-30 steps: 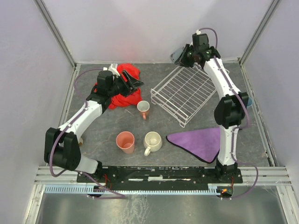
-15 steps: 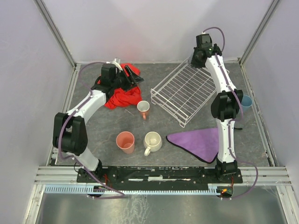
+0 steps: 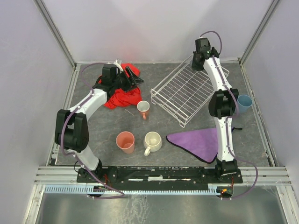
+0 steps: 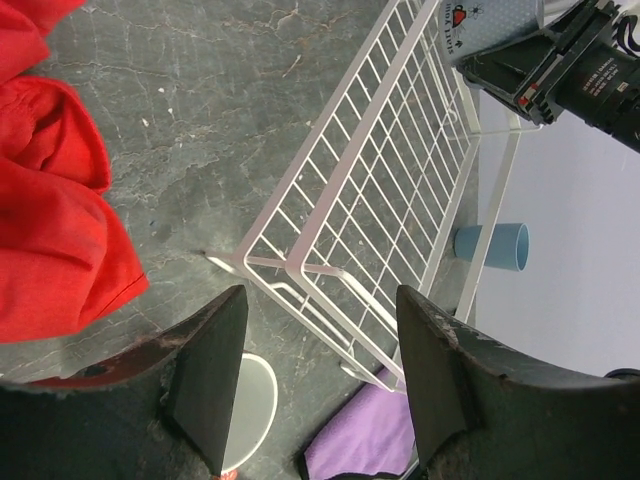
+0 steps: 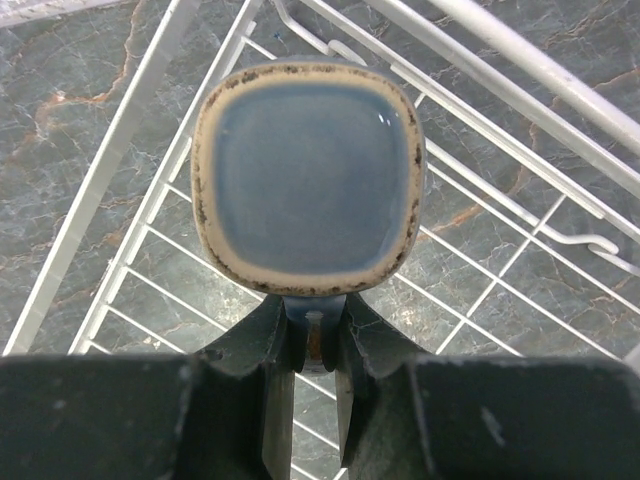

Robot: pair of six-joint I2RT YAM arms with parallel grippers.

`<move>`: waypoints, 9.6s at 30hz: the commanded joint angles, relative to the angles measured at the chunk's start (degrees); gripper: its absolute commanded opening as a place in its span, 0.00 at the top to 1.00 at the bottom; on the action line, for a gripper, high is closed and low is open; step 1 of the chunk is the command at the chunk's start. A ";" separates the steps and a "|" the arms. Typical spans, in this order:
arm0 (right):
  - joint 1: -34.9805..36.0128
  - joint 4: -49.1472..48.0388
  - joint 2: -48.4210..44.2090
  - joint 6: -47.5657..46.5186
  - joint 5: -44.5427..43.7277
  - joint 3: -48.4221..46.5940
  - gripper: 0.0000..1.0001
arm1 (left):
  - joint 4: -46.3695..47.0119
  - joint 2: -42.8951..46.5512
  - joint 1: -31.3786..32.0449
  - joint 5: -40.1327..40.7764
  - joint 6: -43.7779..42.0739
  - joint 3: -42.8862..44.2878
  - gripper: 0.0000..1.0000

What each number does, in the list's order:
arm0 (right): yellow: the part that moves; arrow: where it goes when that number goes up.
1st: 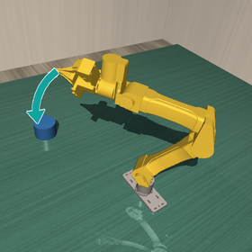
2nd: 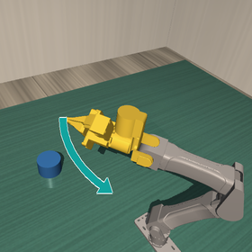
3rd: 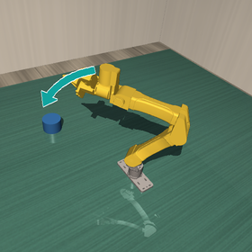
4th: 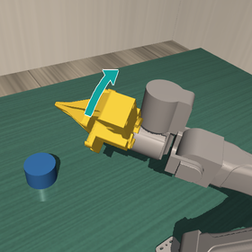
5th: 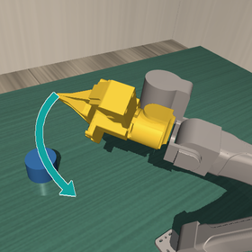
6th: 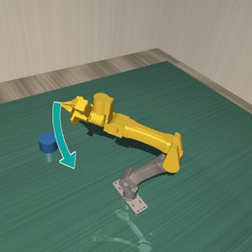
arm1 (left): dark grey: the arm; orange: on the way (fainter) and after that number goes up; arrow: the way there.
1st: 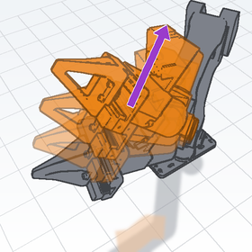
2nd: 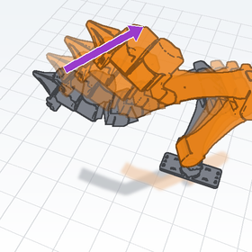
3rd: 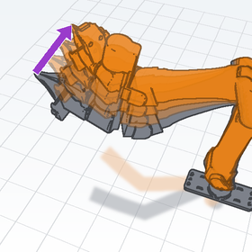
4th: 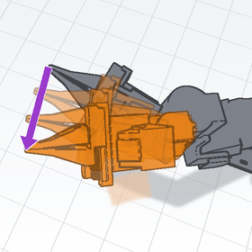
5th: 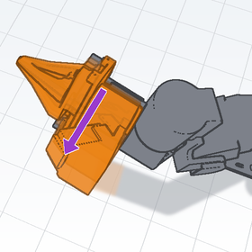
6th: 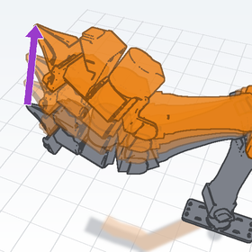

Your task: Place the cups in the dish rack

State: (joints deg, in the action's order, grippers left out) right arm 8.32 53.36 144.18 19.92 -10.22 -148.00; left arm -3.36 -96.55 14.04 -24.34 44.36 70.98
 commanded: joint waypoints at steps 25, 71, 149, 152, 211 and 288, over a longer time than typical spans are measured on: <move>-0.32 -7.81 6.31 -6.46 3.48 -3.58 0.97 | -0.77 -2.67 -1.54 -1.36 -3.60 4.16 0.34; 1.12 -15.79 -27.58 -2.34 5.48 30.31 0.34 | -19.31 11.84 3.75 13.09 -19.82 -7.79 0.41; 14.87 -85.19 -44.99 88.02 59.78 68.56 0.29 | 39.40 14.21 -2.92 -7.17 25.57 -11.67 0.97; 15.35 -84.89 -44.49 87.99 60.05 67.94 0.29 | 39.05 14.50 -2.96 -7.26 24.80 -11.49 0.97; 3.69 -40.14 -45.67 42.34 47.57 56.15 0.99 | 13.22 17.65 -2.15 -0.38 2.61 -8.05 0.41; -5.39 -12.76 -5.86 -7.72 -1.01 19.13 0.98 | 8.92 5.10 -6.77 -3.11 -4.54 0.86 0.40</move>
State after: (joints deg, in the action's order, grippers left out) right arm 2.92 43.13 137.38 13.65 -9.17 -127.74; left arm 4.38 -91.13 7.60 -26.06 42.28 69.04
